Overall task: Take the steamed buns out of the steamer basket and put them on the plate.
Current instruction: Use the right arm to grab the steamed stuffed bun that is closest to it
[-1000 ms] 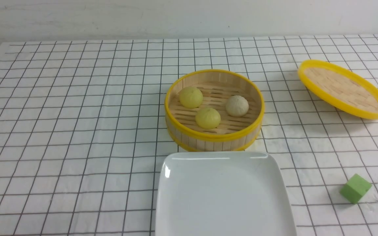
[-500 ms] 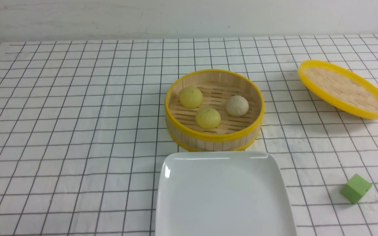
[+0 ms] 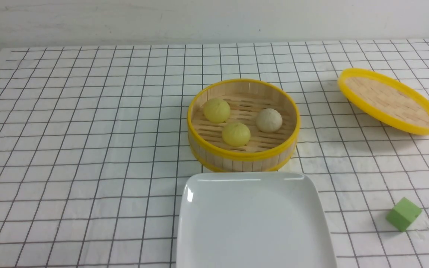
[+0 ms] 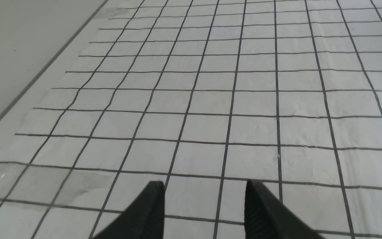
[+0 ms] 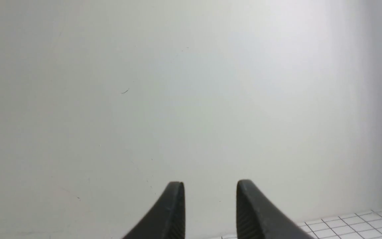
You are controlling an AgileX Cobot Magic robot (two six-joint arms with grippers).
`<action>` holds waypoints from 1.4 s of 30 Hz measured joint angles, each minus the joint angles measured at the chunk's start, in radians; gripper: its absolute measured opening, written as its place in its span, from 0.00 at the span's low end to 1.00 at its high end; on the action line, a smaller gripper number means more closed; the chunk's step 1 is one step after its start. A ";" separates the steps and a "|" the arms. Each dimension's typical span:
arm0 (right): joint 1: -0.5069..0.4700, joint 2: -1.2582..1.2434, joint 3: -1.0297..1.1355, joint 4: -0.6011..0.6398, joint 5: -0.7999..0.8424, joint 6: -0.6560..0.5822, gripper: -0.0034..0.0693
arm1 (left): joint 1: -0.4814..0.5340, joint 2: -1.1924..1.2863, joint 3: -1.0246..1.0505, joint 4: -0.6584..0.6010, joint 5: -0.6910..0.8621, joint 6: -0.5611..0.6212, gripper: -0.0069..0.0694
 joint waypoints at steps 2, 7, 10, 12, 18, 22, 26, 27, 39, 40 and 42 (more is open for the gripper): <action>0.000 0.000 0.000 0.002 0.012 0.015 0.38 | 0.000 0.000 0.000 0.000 0.000 0.000 0.56; 0.000 0.000 0.000 0.003 0.060 0.029 0.38 | 0.000 0.000 0.002 0.011 -0.012 0.000 0.56; 0.000 0.000 0.000 0.005 0.094 0.034 0.38 | 0.000 0.000 0.005 0.011 -0.051 -0.013 0.56; 0.000 0.000 0.000 0.012 0.117 0.036 0.38 | 0.000 0.000 0.005 0.011 -0.087 -0.029 0.56; 0.000 0.000 0.000 0.049 0.203 0.034 0.38 | 0.000 0.000 0.005 -0.054 -0.286 -0.184 0.56; 0.000 0.000 0.000 0.056 0.224 0.013 0.38 | 0.000 0.000 0.005 -0.065 -0.487 -0.329 0.56; 0.000 0.000 0.000 0.064 0.225 0.008 0.38 | 0.000 0.000 0.005 -0.065 -0.644 -0.454 0.56; 0.000 0.000 0.000 0.069 0.229 0.006 0.38 | 0.000 0.000 0.005 -0.065 -0.688 -0.477 0.56; 0.000 0.000 0.000 0.104 0.277 -0.066 0.38 | 0.000 0.000 0.005 -0.009 -0.761 -0.910 0.56; 0.000 0.000 0.000 0.111 0.277 -0.068 0.38 | 0.000 0.000 0.005 0.004 -0.761 -0.930 0.56; 0.000 0.000 0.000 0.131 0.277 -0.071 0.38 | 0.000 0.000 0.005 0.016 -0.762 -0.960 0.56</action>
